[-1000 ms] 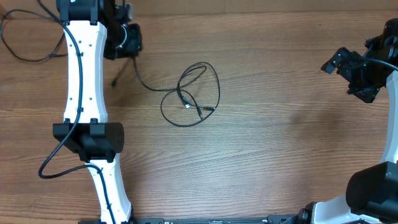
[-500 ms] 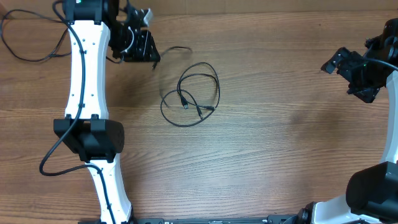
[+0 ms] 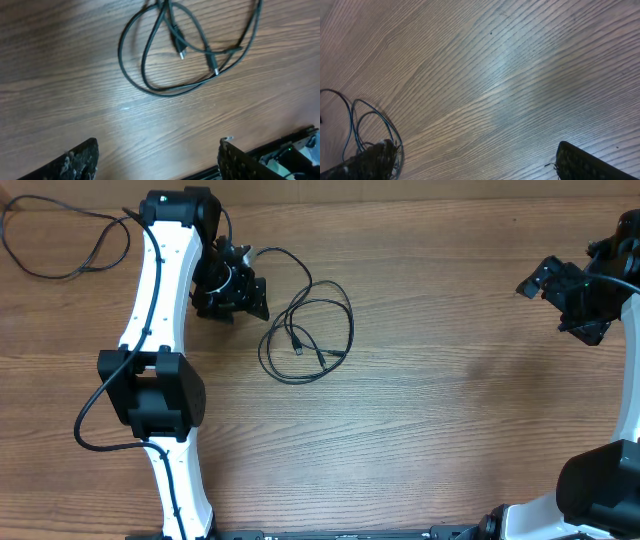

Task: Untangle cables

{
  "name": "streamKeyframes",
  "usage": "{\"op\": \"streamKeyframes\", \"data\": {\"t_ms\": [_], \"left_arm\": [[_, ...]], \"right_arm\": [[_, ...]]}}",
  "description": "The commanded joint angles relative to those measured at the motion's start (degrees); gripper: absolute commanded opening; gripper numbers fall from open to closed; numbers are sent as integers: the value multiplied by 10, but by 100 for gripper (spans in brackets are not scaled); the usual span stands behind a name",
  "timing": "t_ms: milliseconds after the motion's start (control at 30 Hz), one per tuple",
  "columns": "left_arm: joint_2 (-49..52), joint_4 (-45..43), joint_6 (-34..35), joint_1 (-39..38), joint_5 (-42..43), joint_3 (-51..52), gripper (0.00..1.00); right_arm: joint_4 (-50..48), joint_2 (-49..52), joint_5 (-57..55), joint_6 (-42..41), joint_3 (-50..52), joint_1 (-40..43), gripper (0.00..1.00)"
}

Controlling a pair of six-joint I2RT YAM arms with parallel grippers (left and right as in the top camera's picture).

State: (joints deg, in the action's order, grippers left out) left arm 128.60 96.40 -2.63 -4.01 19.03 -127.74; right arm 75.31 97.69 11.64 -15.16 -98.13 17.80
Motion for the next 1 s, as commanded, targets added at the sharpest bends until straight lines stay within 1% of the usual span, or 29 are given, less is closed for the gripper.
{"op": "streamKeyframes", "data": {"t_ms": [0, 67, 133, 267, 300, 333, 433, 567, 633, 767, 833, 933, 967], "left_arm": [[-5, -3, 19, -13, -13, 30, 75], [-5, -15, 39, -24, -26, 59, 74], [-5, -34, 76, -36, -51, 89, 68], [-5, -84, 146, -57, -110, 150, 66], [-5, -101, 159, -62, -117, 166, 64], [-5, -115, 165, -64, -117, 181, 61], [-5, -154, 167, -71, -113, 214, 57], [-5, -190, 171, -84, -104, 244, 55], [-5, -206, 181, -91, -106, 254, 51], [-5, -246, 199, -101, -106, 280, 49], [-5, -263, 202, -103, -106, 294, 44], [-5, -277, 211, -103, -106, 311, 31], [-5, -277, 211, -103, -107, 313, 30]], "right_arm": [[-2, 1, 0, 2, -1, 0, 100], [-2, 1, 0, 2, -1, 0, 100], [-2, 1, 0, 2, -1, 0, 100], [-2, 1, 0, 2, -1, 0, 100], [-2, 1, 0, 2, -1, 0, 100], [-2, 1, 0, 2, -1, 0, 100], [-2, 1, 0, 2, -1, 0, 100], [-2, 1, 0, 2, -1, 0, 100], [-2, 1, 0, 2, -1, 0, 100], [-2, 1, 0, 2, -1, 0, 100], [-2, 1, 0, 2, -1, 0, 100], [-2, 1, 0, 2, -1, 0, 100], [-2, 1, 0, 2, -1, 0, 100]]}}
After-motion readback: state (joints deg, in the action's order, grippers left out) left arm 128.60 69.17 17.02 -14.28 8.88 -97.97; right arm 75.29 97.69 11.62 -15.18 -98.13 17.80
